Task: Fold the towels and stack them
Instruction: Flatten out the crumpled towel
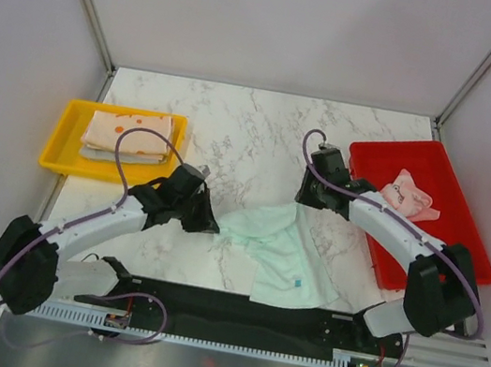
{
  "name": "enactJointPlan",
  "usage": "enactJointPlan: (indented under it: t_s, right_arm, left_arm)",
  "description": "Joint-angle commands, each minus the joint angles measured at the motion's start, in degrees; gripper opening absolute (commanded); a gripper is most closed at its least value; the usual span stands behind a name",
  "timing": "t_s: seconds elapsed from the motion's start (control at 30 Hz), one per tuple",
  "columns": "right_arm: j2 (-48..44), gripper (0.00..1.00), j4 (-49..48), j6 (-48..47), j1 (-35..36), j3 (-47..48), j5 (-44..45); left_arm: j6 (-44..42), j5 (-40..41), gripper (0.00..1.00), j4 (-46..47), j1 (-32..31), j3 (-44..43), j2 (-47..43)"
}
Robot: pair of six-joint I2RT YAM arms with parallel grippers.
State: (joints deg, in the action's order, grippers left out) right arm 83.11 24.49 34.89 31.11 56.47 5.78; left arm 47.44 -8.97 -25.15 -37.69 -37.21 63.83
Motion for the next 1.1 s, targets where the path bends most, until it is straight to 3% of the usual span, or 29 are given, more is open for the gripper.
enactJointPlan:
  t_s: [0.0,0.1,0.17,0.23,0.27,0.4,0.53,0.7,1.07]
  right_arm:
    - [2.1,0.36,-0.1,-5.5,-1.8,8.3,-4.1]
    - [-0.7,0.55,2.1,-1.6,-1.6,7.2,-5.7]
    - [-4.0,0.6,1.7,1.6,-0.5,3.2,-7.9]
    - [-6.5,0.56,-1.0,3.5,0.9,-0.5,-9.0]
    - [-8.9,0.47,-2.1,5.1,2.1,-4.4,-9.6]
    - [-14.9,0.39,-10.2,20.0,4.1,-14.8,-9.7]
    - [-18.7,0.39,-18.8,31.3,6.5,-23.3,-8.2]
    - [-16.7,0.39,-28.3,38.1,9.9,-28.9,-6.8]
    - [-12.7,0.42,-30.3,43.5,12.9,-31.5,-1.0]
  left_arm:
    - [-1.6,-9.3,0.02,10.4,4.7,-2.3,7.3]
    - [-3.2,-9.5,0.02,10.6,5.6,-3.7,12.2]
    - [-2.9,-9.0,0.02,11.2,5.8,-3.6,13.1]
    - [-1.7,-9.1,0.02,12.8,6.1,-3.0,13.2]
    - [-1.1,-10.0,0.02,13.6,7.1,-2.2,13.1]
    - [-0.7,-11.9,0.02,15.3,9.1,-1.5,13.8]
    - [-0.7,-12.2,0.02,15.8,9.4,-1.4,14.2]
    - [-0.6,-12.8,0.02,16.1,9.4,-0.5,14.0]
    - [-0.5,-13.2,0.02,16.4,9.4,-0.4,13.3]
